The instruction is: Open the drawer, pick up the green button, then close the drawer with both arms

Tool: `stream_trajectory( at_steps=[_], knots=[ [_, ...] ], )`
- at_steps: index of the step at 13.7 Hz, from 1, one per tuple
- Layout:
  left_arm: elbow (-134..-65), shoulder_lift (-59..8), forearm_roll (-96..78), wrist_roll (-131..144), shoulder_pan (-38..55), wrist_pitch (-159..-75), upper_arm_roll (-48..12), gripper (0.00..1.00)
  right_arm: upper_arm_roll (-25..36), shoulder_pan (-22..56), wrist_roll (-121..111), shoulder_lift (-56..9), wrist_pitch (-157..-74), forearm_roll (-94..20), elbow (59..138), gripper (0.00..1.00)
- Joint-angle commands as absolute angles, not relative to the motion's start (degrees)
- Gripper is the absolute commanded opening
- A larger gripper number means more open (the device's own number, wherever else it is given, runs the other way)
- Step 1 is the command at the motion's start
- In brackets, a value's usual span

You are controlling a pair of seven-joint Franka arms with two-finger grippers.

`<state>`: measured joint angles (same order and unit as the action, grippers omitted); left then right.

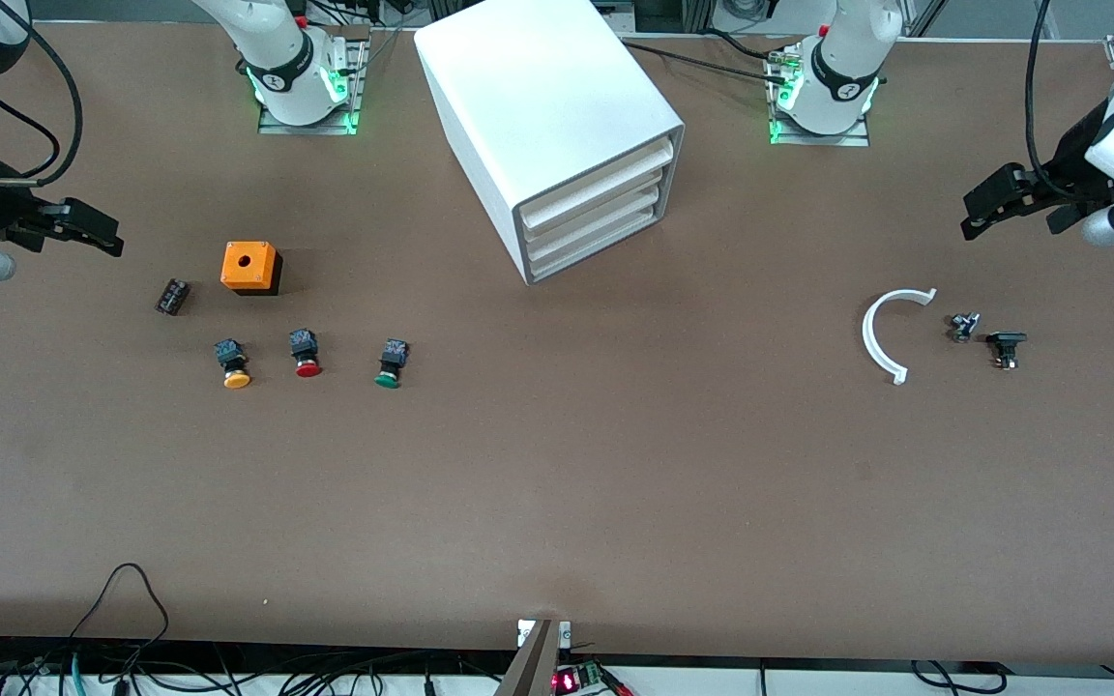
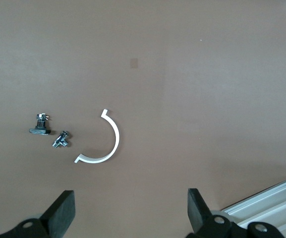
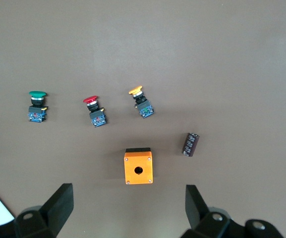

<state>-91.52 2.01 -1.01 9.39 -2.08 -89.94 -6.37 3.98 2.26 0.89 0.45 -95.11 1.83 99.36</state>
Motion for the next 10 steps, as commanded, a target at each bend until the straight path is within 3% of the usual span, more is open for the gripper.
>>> stream_trajectory(
  at_steps=[1,10],
  knots=[
    [-90.26,1.76,0.53,7.82,-1.58,-89.21,-6.42,1.00,3.87,2.11,0.97,1.76,-95.36,1.14,100.55,1.00],
    [-89.82,-0.62,0.53,7.73,1.14,-89.56,-6.33,1.00,3.69,2.11,0.97,1.76,-95.80,0.97,100.55,1.00]
  ],
)
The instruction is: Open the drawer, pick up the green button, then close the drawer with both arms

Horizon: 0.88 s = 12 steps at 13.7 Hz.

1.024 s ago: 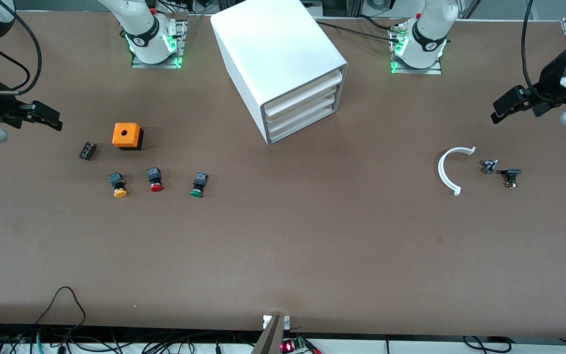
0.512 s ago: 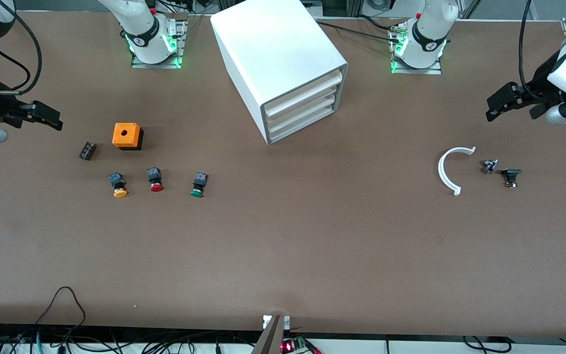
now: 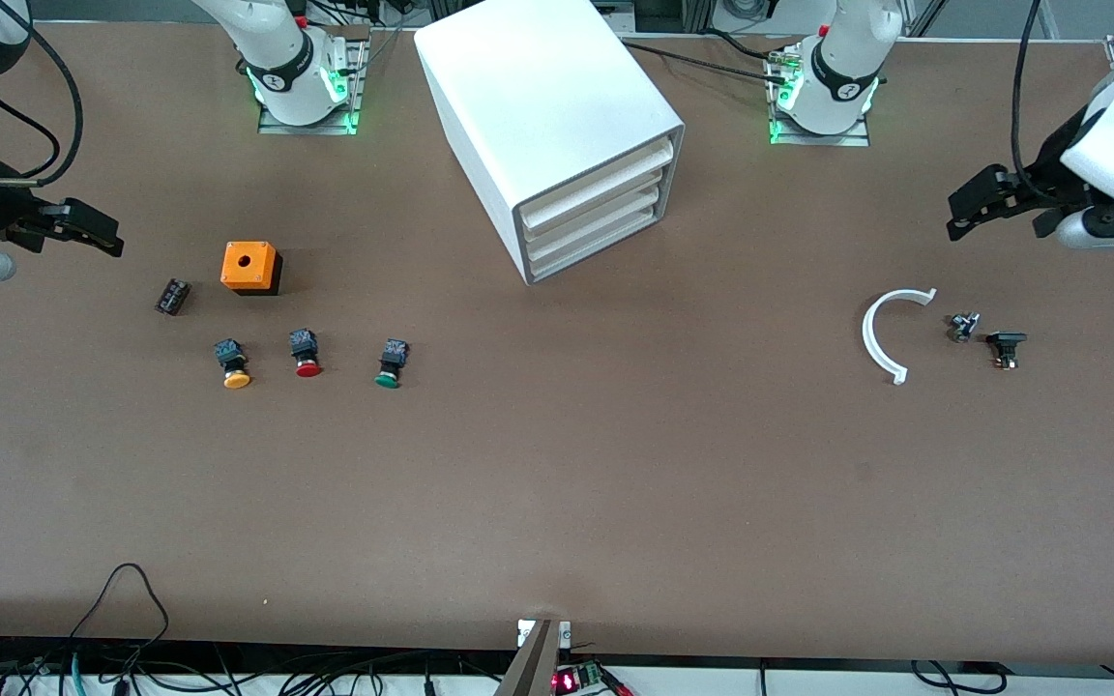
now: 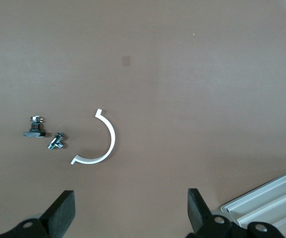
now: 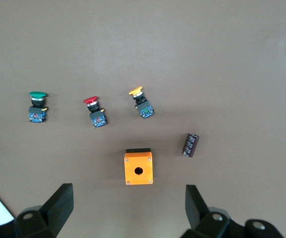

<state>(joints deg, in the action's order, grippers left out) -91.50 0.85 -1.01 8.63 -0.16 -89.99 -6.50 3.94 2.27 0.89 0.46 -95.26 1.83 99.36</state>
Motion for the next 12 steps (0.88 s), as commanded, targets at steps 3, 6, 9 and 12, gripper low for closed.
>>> stream_trajectory(
  at_steps=[3,6,9,12],
  knots=[
    [-89.65,-0.88,0.44,7.56,0.70,-89.47,-6.42,1.00,3.69,2.11,0.97,1.76,-95.80,1.14,100.63,1.00],
    [-89.65,-0.88,0.44,7.56,0.44,-89.21,-6.42,1.00,3.69,2.11,0.97,1.76,-95.89,1.23,100.55,1.00],
    [-89.65,-0.88,0.44,7.56,0.35,-89.21,-6.42,1.00,3.69,2.11,0.97,1.76,-97.20,1.14,100.81,1.00],
    [-89.65,-0.88,0.35,7.65,0.26,-89.03,-6.42,1.00,3.69,2.11,0.97,1.76,-96.95,1.14,100.81,1.00]
  ],
)
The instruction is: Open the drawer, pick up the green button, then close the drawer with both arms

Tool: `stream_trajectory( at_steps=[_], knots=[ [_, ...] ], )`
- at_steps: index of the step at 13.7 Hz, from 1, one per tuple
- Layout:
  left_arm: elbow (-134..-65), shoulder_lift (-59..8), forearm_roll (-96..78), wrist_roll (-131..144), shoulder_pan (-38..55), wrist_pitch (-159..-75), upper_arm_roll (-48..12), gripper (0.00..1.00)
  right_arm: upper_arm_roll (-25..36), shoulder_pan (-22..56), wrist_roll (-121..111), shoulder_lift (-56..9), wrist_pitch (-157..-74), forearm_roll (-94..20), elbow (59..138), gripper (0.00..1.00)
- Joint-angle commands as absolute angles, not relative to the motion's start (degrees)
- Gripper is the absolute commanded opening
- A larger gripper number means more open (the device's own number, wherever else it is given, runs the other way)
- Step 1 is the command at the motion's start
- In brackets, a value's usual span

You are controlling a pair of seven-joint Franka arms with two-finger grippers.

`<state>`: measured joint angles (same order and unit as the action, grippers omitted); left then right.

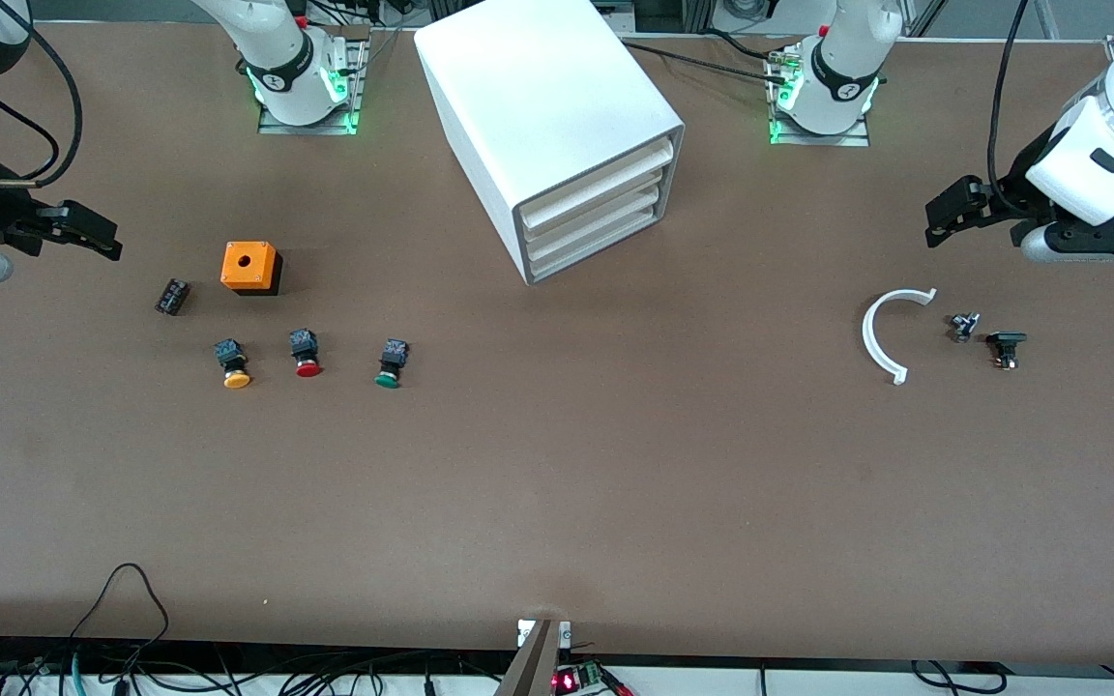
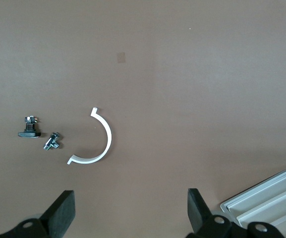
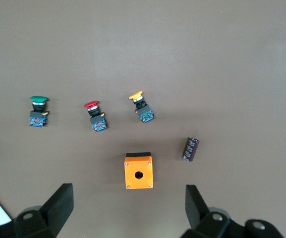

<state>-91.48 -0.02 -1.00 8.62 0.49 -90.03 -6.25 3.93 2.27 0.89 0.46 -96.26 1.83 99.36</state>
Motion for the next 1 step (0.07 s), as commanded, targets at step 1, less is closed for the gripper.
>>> stream_trajectory(
  at_steps=[1],
  knots=[
    [-89.65,-0.88,0.35,7.56,0.26,-89.03,-6.42,1.00,3.69,2.11,0.97,1.76,-96.94,1.14,100.81,1.00]
  ],
)
